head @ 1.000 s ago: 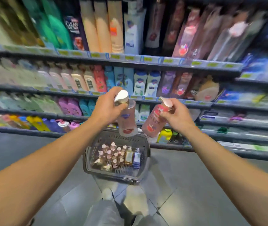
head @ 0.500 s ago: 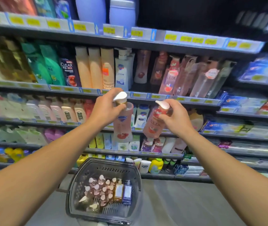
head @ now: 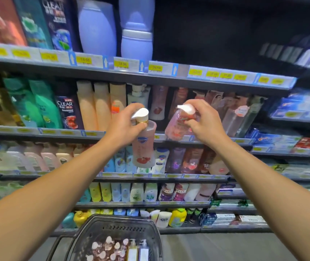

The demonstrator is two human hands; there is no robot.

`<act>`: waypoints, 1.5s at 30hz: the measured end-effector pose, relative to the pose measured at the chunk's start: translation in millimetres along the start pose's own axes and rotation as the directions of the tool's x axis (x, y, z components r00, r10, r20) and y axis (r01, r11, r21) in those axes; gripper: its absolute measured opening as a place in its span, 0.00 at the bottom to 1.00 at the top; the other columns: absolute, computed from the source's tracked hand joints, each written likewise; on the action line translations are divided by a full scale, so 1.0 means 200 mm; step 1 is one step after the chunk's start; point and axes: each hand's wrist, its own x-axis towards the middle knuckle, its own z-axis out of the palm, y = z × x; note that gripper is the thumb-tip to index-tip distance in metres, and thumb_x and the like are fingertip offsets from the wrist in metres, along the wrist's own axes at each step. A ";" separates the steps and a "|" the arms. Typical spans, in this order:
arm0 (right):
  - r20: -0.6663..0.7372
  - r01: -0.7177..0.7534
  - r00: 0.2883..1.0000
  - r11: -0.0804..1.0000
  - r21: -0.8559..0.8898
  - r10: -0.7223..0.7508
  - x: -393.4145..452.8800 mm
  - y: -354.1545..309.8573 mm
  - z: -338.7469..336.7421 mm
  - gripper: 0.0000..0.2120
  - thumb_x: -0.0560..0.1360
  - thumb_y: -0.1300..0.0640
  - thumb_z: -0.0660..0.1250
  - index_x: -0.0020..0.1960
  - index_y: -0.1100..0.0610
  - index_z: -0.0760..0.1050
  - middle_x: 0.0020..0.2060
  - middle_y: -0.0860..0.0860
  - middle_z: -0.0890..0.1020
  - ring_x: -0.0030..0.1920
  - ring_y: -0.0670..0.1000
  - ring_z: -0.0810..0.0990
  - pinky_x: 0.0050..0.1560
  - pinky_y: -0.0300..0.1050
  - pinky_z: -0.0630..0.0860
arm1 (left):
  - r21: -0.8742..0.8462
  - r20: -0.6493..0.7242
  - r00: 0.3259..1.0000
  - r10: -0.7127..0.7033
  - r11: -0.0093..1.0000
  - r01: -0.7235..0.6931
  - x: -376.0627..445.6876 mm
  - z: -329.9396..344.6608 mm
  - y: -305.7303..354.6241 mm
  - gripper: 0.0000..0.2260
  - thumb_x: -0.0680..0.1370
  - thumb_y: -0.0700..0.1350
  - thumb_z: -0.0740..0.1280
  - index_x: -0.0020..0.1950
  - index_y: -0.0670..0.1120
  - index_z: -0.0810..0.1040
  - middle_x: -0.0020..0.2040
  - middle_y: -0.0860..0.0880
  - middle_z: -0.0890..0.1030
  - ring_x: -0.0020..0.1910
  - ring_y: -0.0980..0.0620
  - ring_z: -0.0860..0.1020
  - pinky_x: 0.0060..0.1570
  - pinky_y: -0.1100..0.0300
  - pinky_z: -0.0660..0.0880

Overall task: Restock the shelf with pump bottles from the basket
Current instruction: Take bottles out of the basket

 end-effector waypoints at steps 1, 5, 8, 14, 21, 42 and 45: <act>0.001 0.009 1.000 1.000 -0.006 -0.009 0.03 0.00 0.00 0.20 0.68 0.67 0.73 0.58 0.54 0.76 0.51 0.47 0.76 0.52 0.50 0.75 0.52 0.41 0.68 | 0.006 -0.014 1.000 0.009 1.000 -0.009 0.02 0.00 -0.01 0.20 0.74 0.44 0.74 0.64 0.49 0.75 0.58 0.53 0.79 0.58 0.51 0.77 0.59 0.50 0.75; 0.034 0.016 0.999 0.998 -0.063 -0.014 0.16 0.07 0.03 0.19 0.70 0.67 0.69 0.59 0.54 0.75 0.53 0.48 0.75 0.52 0.50 0.73 0.51 0.42 0.66 | 0.022 -0.059 0.998 0.017 1.000 -0.016 0.07 -0.01 0.00 0.18 0.73 0.47 0.73 0.62 0.51 0.76 0.54 0.55 0.80 0.53 0.51 0.78 0.55 0.50 0.77; 0.055 0.011 0.998 0.995 -0.096 -0.006 0.22 0.14 0.08 0.19 0.71 0.68 0.66 0.60 0.55 0.73 0.55 0.50 0.74 0.52 0.50 0.72 0.50 0.40 0.65 | 0.038 -0.090 0.996 0.006 0.999 -0.003 0.10 0.00 0.02 0.18 0.73 0.46 0.73 0.62 0.52 0.76 0.52 0.58 0.79 0.52 0.52 0.77 0.53 0.53 0.76; 0.105 -0.027 0.994 0.995 -0.100 0.038 0.31 0.25 0.16 0.18 0.73 0.65 0.67 0.62 0.54 0.72 0.58 0.50 0.74 0.55 0.51 0.73 0.53 0.45 0.69 | 0.053 -0.110 0.994 -0.019 0.998 0.025 0.14 0.06 0.04 0.18 0.74 0.44 0.73 0.62 0.52 0.76 0.50 0.59 0.78 0.51 0.55 0.76 0.51 0.59 0.75; 0.107 -0.096 0.990 0.995 -0.006 0.096 0.37 0.29 0.26 0.20 0.74 0.67 0.66 0.63 0.55 0.71 0.58 0.51 0.74 0.53 0.49 0.71 0.48 0.35 0.62 | 0.058 -0.102 0.994 -0.050 0.997 0.056 0.19 0.11 0.02 0.19 0.74 0.42 0.73 0.64 0.50 0.76 0.54 0.57 0.78 0.54 0.54 0.77 0.53 0.60 0.75; 0.070 -0.451 0.891 0.891 0.043 0.448 0.54 0.23 0.44 0.07 0.75 0.61 0.63 0.52 0.63 0.70 0.46 0.54 0.73 0.48 0.56 0.75 0.44 0.48 0.71 | 0.098 -0.075 0.987 -0.143 0.984 0.150 0.29 0.16 -0.13 0.19 0.73 0.45 0.74 0.63 0.51 0.76 0.55 0.53 0.80 0.52 0.53 0.77 0.43 0.69 0.70; 0.000 -0.410 0.912 0.911 0.040 0.410 0.47 0.24 0.47 0.15 0.73 0.60 0.66 0.56 0.62 0.67 0.50 0.54 0.70 0.48 0.55 0.73 0.44 0.49 0.71 | 0.109 -0.056 0.988 -0.146 0.982 0.151 0.29 0.17 -0.16 0.19 0.73 0.45 0.74 0.63 0.51 0.76 0.56 0.53 0.81 0.52 0.53 0.78 0.44 0.67 0.71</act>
